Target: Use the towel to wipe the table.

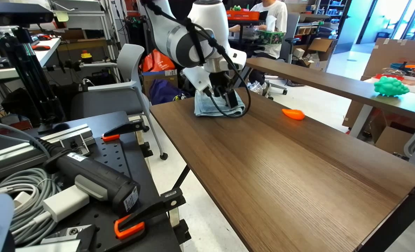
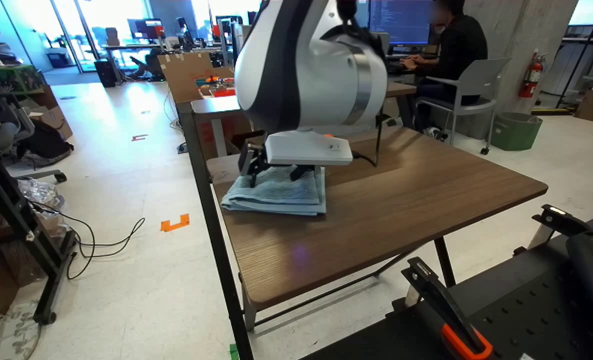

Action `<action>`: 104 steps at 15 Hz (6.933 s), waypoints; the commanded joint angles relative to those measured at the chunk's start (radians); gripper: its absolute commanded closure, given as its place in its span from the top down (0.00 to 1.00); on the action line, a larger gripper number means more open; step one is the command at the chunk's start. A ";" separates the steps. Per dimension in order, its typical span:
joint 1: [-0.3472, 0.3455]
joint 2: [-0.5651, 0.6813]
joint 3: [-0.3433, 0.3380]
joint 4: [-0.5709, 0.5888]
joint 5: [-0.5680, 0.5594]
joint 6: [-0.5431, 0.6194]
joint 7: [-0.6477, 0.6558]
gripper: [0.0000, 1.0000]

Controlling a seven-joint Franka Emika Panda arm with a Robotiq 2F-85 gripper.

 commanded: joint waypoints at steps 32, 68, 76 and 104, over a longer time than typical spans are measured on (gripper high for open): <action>-0.131 0.178 -0.415 0.326 -0.059 -0.686 0.725 1.00; -0.181 0.123 -0.385 0.267 -0.302 -0.919 0.727 1.00; -0.332 0.135 -0.298 0.307 -0.071 -0.669 0.727 1.00; -0.402 -0.308 0.234 -0.304 0.241 -0.098 0.041 1.00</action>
